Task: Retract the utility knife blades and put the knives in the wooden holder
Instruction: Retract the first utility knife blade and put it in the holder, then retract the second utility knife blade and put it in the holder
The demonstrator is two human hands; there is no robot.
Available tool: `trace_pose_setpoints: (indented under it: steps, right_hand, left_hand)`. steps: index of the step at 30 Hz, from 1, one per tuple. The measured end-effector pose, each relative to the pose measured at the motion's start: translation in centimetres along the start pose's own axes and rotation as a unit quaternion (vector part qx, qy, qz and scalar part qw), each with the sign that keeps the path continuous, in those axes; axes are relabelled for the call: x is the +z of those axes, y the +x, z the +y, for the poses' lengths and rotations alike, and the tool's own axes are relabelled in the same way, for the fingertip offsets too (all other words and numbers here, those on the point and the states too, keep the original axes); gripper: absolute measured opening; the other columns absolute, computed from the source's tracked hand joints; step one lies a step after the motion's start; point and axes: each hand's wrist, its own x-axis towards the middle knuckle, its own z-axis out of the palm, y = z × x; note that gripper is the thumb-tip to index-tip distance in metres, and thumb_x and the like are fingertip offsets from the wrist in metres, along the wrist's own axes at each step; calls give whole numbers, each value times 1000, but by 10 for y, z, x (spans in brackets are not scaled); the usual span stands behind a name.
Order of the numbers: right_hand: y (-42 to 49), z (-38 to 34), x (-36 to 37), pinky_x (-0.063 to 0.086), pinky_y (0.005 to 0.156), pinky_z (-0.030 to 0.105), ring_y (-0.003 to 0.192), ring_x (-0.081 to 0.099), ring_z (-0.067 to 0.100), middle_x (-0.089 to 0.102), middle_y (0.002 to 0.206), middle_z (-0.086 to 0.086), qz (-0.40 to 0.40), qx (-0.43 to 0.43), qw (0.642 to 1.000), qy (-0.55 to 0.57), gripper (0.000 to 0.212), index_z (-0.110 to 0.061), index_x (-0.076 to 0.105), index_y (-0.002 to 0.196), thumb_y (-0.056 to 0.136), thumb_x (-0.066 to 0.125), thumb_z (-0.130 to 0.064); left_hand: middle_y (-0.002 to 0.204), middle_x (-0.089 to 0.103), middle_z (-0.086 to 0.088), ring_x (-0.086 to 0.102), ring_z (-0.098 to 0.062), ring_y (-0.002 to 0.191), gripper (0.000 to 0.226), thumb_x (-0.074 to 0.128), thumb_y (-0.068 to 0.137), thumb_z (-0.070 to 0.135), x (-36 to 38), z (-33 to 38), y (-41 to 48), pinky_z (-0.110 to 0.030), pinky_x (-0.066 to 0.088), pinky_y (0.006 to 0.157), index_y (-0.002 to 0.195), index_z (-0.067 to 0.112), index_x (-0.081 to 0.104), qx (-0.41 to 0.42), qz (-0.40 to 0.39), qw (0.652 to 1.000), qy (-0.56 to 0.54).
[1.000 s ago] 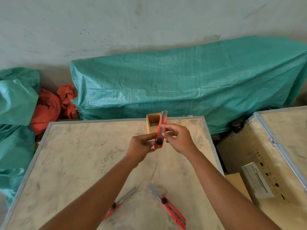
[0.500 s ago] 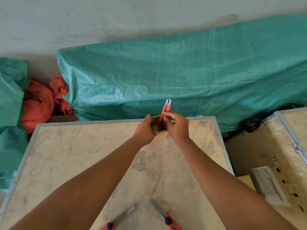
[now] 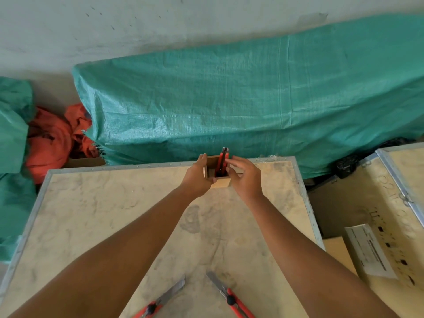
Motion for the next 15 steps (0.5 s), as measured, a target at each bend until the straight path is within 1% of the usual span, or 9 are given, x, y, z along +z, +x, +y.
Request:
trace_pose_setpoints:
  steps: [2,4,6,7,9,10,11,13,15]
  right_hand:
    - [-16,1,-8,63,86,32,115,67,24,72,122,13,3,17,1000,6,30,-10,77,115,88,74,1]
    - [-39,1,-14,59,77,16,113,68,23,72,122,11,2,29,1000,0,29,-11,76,115,88,75,-1]
    - [-68,-2,-19,55,73,8,110,69,18,72,119,3,-10,48,999,-2,28,-15,77,114,88,76,-4]
    - [-84,-5,-21,54,72,7,109,68,15,71,117,-3,-19,58,998,2,27,-17,77,113,89,76,-5]
    - [-116,-11,-23,59,75,15,105,68,10,68,112,-13,-46,74,996,14,26,-20,77,112,90,75,-7]
    - [-132,-15,-21,60,77,19,102,68,8,68,111,-14,-62,84,994,19,26,-21,77,112,90,75,-9]
    - [-148,-19,-19,60,79,18,98,68,3,70,112,-13,-79,97,992,25,25,-23,77,112,90,75,-10]
    - [-180,-28,-10,51,81,4,90,66,-6,75,113,-8,-114,120,986,36,24,-22,78,111,90,74,-9]
    - [-211,-37,2,44,80,-4,87,66,-6,77,113,-5,-151,139,978,40,24,-20,78,111,90,74,-8]
  left_hand:
    - [159,35,-7,37,-30,144,80,73,86,19,0,1,-12,-44,37,114,153,21,29,4,15,1000,-3]
    - [154,44,-6,44,-30,139,76,74,86,21,2,2,-29,-43,42,109,151,21,35,-4,31,999,-11]
    - [150,49,-4,49,-29,134,71,75,86,24,6,1,-51,-44,48,104,148,21,40,-14,41,999,-21]
    - [150,49,-4,51,-28,132,68,75,86,26,8,-1,-63,-43,49,103,146,22,43,-20,42,999,-28]
    - [152,47,-2,52,-26,132,64,75,86,29,12,-9,-90,-42,50,104,143,25,48,-38,38,997,-49]
    - [151,49,-1,53,-25,131,62,75,86,30,13,-16,-106,-42,51,102,142,26,50,-49,35,996,-64]
    - [149,51,-1,54,-25,130,60,75,85,31,14,-24,-122,-42,53,99,140,27,52,-58,32,995,-81]
    - [143,57,-2,57,-24,127,56,76,85,30,14,-45,-158,-39,55,94,137,27,56,-67,32,991,-109]
    - [140,60,0,60,-23,123,53,76,84,27,12,-70,-193,-36,53,95,134,25,59,-76,41,990,-116]
